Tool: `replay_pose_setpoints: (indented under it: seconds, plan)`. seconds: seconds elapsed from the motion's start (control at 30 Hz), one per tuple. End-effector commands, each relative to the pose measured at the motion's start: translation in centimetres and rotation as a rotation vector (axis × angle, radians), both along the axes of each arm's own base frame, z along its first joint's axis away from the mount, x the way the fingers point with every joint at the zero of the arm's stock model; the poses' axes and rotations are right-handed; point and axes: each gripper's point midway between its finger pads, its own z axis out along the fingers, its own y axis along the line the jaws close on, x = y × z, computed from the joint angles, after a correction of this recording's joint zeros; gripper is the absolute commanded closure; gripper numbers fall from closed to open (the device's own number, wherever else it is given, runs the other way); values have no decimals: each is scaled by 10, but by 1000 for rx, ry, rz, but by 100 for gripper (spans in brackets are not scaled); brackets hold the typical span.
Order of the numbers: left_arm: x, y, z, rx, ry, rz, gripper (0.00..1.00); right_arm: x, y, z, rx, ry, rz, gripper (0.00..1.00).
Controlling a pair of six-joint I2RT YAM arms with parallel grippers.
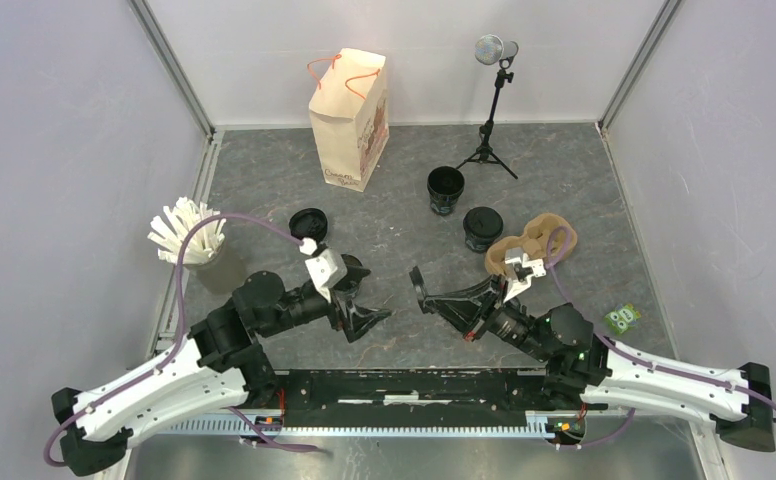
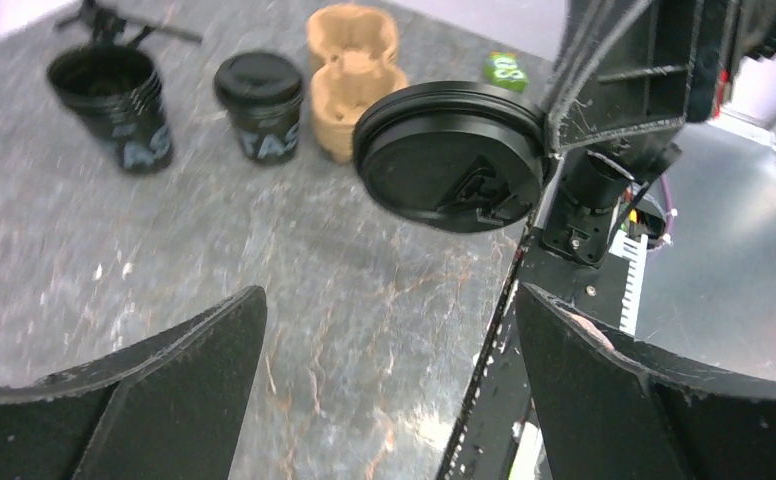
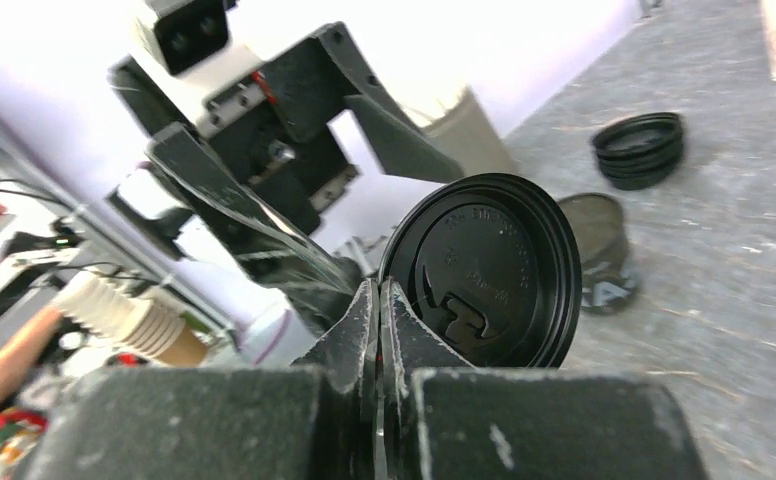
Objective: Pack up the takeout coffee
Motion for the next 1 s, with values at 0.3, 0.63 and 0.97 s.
replay_pose_setpoints:
  seconds: [0.3, 0.63, 0.97]
  plan:
    - [-24, -37, 14, -31, -554, -349, 0, -28, 8, 31, 224, 42, 169, 100]
    - [-8, -43, 19, -60, -621, -278, 0, -10, 5, 32, 312, 127, 88, 100]
    - [1, -51, 18, -49, -639, -261, 0, -2, 8, 31, 333, 165, 53, 100]
